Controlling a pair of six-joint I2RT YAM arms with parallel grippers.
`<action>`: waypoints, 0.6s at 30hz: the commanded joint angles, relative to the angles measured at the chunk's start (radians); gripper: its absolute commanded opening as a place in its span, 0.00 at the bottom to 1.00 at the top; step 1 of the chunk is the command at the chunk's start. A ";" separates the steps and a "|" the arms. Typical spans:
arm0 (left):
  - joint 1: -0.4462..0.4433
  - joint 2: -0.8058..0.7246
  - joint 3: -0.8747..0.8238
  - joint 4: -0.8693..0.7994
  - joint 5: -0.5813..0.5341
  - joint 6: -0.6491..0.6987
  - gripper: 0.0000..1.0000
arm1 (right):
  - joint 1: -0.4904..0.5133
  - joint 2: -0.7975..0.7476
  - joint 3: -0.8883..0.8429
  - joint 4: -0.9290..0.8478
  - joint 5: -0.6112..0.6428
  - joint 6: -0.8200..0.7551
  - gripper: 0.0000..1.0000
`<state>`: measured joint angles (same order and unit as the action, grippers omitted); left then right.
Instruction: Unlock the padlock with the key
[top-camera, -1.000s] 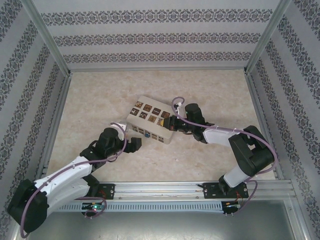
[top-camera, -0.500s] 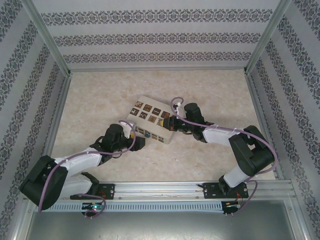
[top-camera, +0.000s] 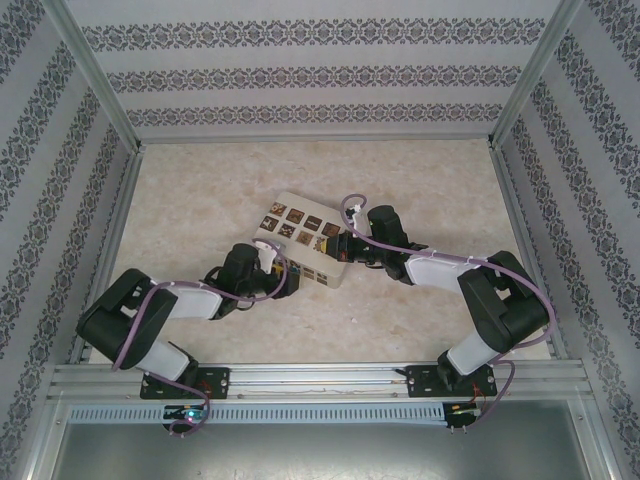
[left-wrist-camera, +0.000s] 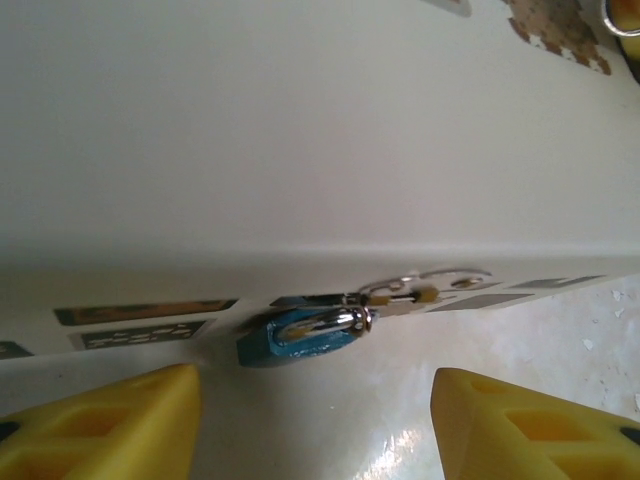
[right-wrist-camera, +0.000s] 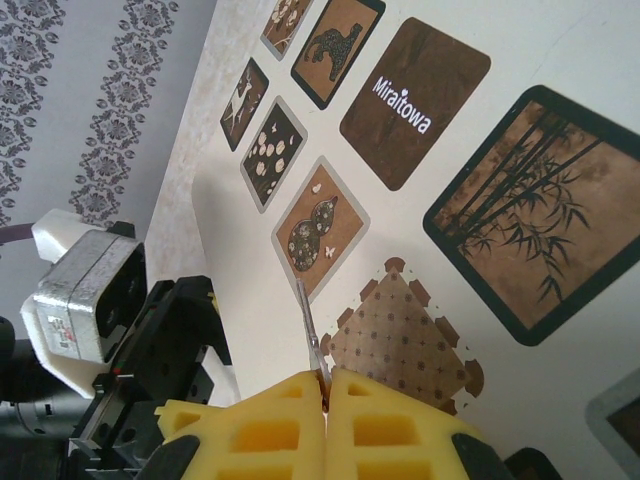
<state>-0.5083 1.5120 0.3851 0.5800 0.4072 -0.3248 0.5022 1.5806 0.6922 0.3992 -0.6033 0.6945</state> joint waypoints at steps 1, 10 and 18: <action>0.011 0.031 0.017 0.113 0.020 -0.023 0.60 | 0.010 0.021 -0.016 -0.134 0.065 -0.033 0.00; 0.009 0.109 0.034 0.146 0.024 -0.064 0.54 | 0.015 0.010 -0.016 -0.137 0.065 -0.036 0.00; 0.003 0.147 0.038 0.194 0.009 -0.093 0.50 | 0.022 0.009 -0.017 -0.134 0.068 -0.034 0.00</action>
<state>-0.5083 1.6241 0.3973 0.7208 0.4107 -0.3920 0.5087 1.5715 0.6922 0.3855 -0.5766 0.6796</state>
